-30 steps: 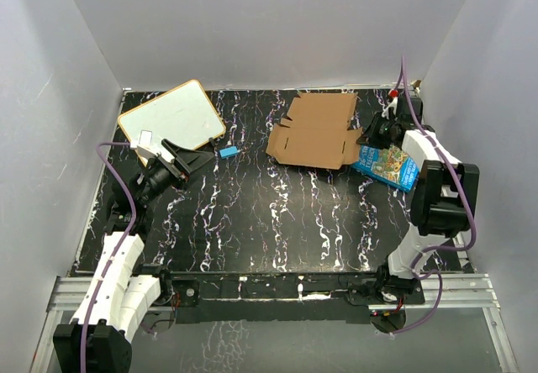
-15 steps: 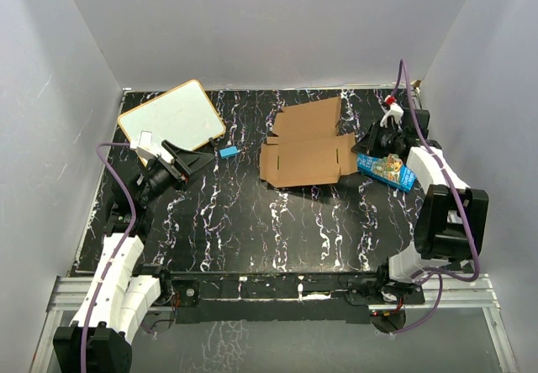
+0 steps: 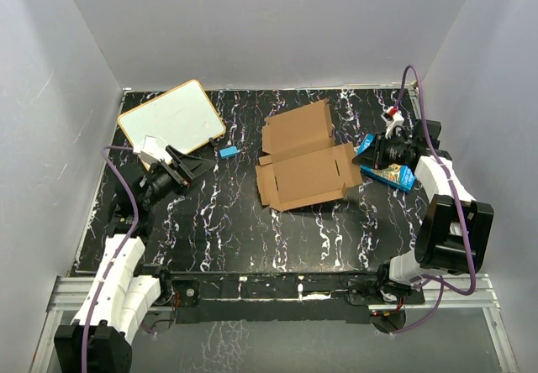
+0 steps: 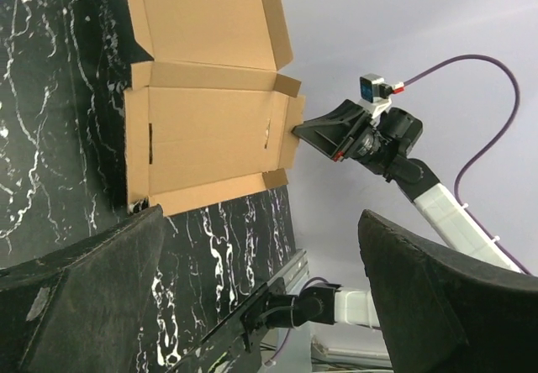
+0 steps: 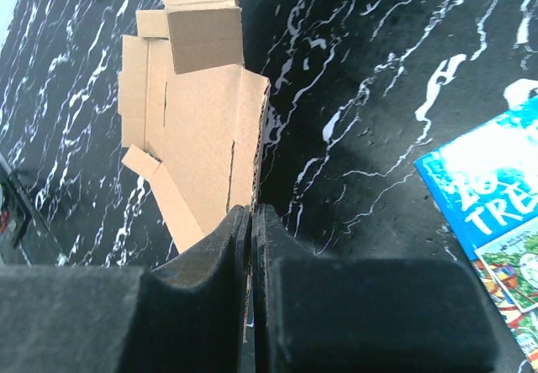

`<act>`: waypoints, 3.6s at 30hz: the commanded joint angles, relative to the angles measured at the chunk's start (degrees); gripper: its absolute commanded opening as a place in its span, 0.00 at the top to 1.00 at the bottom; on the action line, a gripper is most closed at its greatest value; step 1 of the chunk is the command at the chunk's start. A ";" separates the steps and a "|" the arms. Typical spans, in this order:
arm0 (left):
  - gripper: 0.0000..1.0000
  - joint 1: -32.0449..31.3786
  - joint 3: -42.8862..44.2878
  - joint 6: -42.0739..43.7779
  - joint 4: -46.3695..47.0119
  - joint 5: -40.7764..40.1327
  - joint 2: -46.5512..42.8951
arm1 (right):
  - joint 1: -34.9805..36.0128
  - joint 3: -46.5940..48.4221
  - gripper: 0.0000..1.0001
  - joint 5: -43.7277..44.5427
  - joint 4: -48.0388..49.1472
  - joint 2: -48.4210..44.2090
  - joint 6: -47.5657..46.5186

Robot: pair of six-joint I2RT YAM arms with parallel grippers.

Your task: Fold the paper box

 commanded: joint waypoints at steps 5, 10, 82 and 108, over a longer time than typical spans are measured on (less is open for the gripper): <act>0.04 -0.16 -3.16 2.21 1.77 0.87 1.39 | -0.09 -1.85 0.92 -8.41 -2.77 -2.75 -12.00; 0.06 -0.20 -5.77 1.68 5.68 1.83 4.23 | 0.00 -1.92 0.92 -8.41 -2.77 -2.03 -12.00; 0.15 -7.62 -3.99 -6.55 75.84 7.74 56.90 | 7.42 10.19 0.92 -17.56 -20.73 1.53 -27.36; 0.43 -9.34 -3.37 -8.09 79.38 8.96 55.55 | 7.39 13.83 0.92 -14.83 -23.32 5.43 -27.09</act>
